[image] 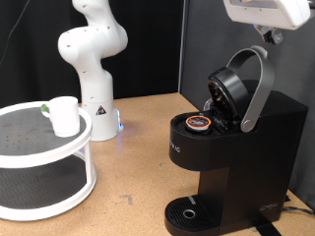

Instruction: Make a cup of coffee with the keurig machine

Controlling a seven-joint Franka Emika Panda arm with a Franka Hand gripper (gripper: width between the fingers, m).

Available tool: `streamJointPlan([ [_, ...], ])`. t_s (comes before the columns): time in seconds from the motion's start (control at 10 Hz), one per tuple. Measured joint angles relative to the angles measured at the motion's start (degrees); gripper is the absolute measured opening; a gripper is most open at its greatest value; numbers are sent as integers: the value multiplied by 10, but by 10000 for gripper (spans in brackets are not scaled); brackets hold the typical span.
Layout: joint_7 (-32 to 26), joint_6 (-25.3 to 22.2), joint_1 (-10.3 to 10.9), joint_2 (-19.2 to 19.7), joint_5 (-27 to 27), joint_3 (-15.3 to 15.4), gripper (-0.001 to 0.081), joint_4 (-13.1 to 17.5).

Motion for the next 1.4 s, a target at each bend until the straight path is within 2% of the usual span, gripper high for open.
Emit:
streamJointPlan([
  [0.1, 0, 0, 0, 1, -6, -1, 101, -1],
  [0.2, 0, 0, -2, 2, -11, -2, 32, -1],
  [0.8, -12, 1, -10, 11, -16, -4, 0, -3],
  [0.9, -30, -5, -12, 8, -16, -8, 0, -4],
  [1.1, -75, -49, -20, -3, -16, -22, 0, -3],
  [1.4, -85, -91, -37, -12, -43, -40, 0, -1],
])
